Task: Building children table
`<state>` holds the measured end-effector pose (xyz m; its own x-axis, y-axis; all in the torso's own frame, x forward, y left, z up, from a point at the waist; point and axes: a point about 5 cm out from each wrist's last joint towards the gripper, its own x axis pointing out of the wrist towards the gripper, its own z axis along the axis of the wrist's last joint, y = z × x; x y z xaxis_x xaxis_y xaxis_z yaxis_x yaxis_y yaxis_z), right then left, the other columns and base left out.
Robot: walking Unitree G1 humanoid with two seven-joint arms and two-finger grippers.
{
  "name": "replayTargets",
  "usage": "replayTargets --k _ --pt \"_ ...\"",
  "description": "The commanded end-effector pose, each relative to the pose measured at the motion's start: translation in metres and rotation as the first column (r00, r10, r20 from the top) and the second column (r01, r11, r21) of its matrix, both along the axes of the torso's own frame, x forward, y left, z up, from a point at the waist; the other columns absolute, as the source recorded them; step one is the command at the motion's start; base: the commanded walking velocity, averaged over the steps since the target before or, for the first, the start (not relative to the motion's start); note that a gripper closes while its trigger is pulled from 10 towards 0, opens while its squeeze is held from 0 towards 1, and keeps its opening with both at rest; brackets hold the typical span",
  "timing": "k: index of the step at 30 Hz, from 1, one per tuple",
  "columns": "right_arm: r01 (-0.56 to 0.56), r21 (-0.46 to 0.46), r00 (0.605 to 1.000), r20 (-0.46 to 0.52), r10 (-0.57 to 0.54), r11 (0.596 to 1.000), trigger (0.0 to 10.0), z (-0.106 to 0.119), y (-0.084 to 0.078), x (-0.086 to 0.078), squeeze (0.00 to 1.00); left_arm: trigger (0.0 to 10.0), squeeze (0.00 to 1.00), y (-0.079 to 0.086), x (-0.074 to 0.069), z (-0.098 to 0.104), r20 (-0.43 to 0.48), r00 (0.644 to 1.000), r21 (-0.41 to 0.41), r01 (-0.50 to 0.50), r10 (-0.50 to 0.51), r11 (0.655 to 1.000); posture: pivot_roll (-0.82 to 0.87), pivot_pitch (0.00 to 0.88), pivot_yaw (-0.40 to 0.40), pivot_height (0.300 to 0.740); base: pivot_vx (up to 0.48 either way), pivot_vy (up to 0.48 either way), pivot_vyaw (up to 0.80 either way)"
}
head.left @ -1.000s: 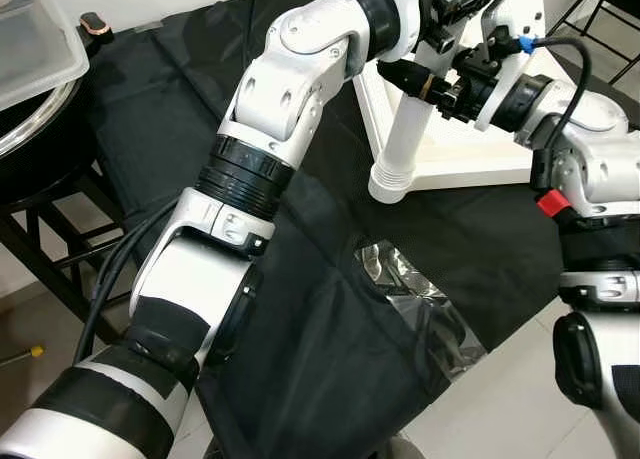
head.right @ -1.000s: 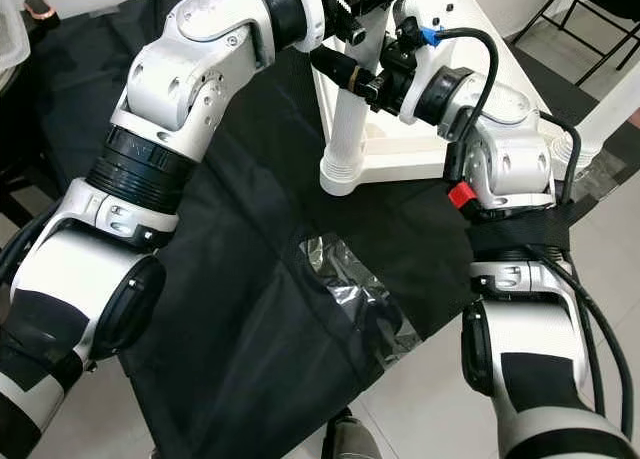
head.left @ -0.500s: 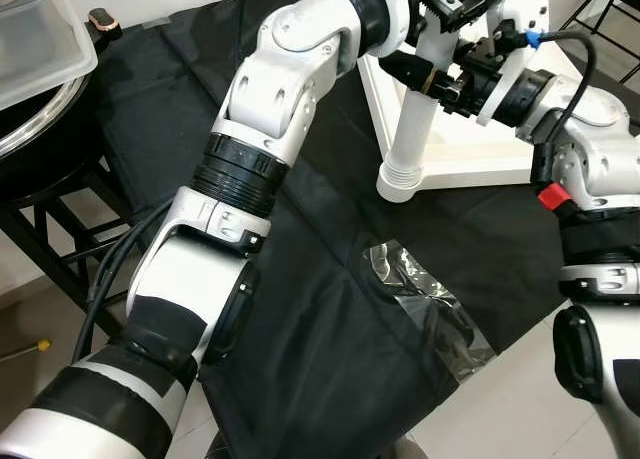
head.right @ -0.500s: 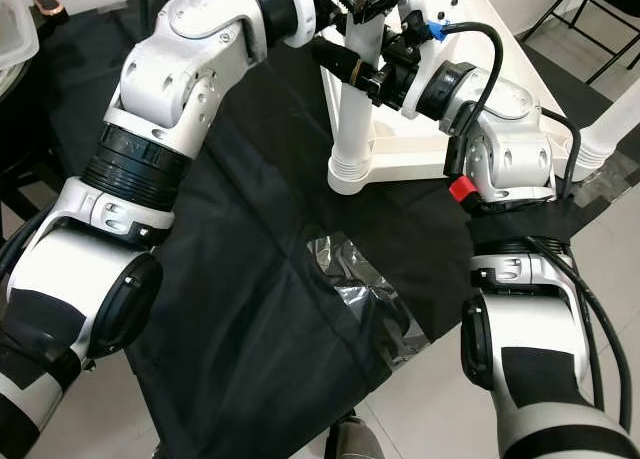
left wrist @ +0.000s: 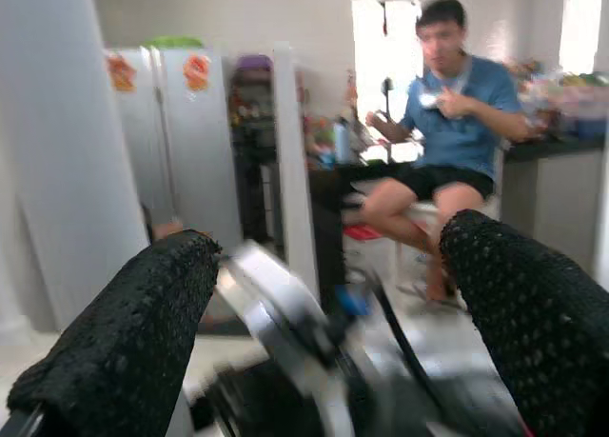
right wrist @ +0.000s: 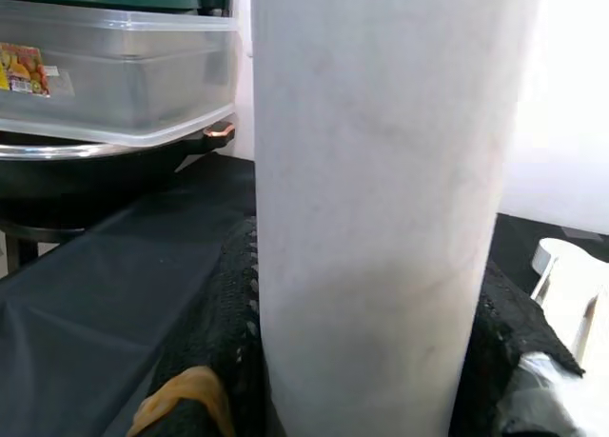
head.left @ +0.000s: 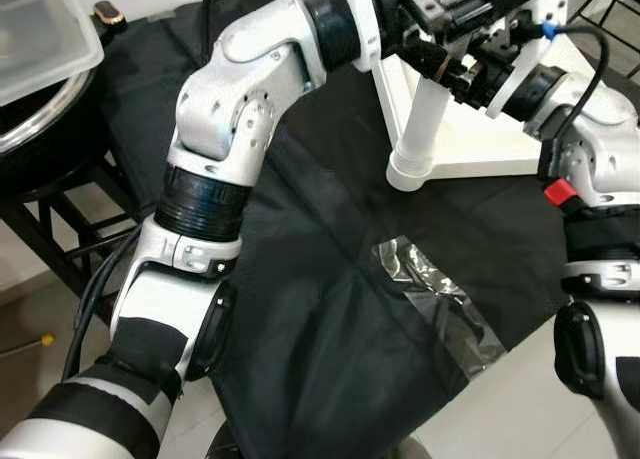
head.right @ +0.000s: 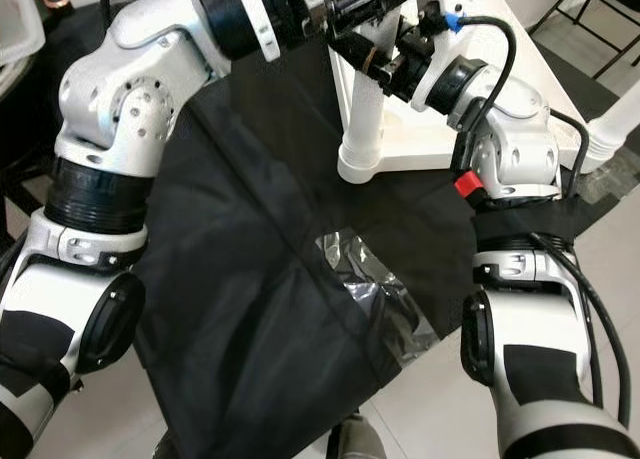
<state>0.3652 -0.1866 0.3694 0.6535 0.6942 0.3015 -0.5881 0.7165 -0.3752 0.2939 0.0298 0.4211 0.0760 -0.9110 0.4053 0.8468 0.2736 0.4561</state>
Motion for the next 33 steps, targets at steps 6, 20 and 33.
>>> replayTargets --k 6,20,33 --pt "0.019 0.012 1.0 0.02 -0.019 1.0 0.0 0.001 -0.005 -0.002 0.0 10.0 1.0 0.036 0.002 -0.034 -0.088 0.995 0.079 -0.049 0.056 0.996 0.04 0.308 -0.007 0.74 0.0 0.0 0.0" --pt "0.135 0.158 0.99 0.022 -0.14 0.978 0.0 -0.013 -0.006 -0.007 0.0 10.0 1.0 0.087 0.016 -0.093 -0.254 0.903 0.082 -0.337 0.347 0.938 0.04 0.315 -0.006 0.74 0.0 0.0 0.0" --pt "0.336 0.269 0.941 -0.128 -0.313 0.903 0.0 -0.055 0.022 -0.011 0.0 10.0 1.0 0.095 0.005 -0.118 -0.353 0.834 0.06 -0.433 0.425 0.899 0.03 0.325 -0.015 0.74 0.0 0.0 0.0"
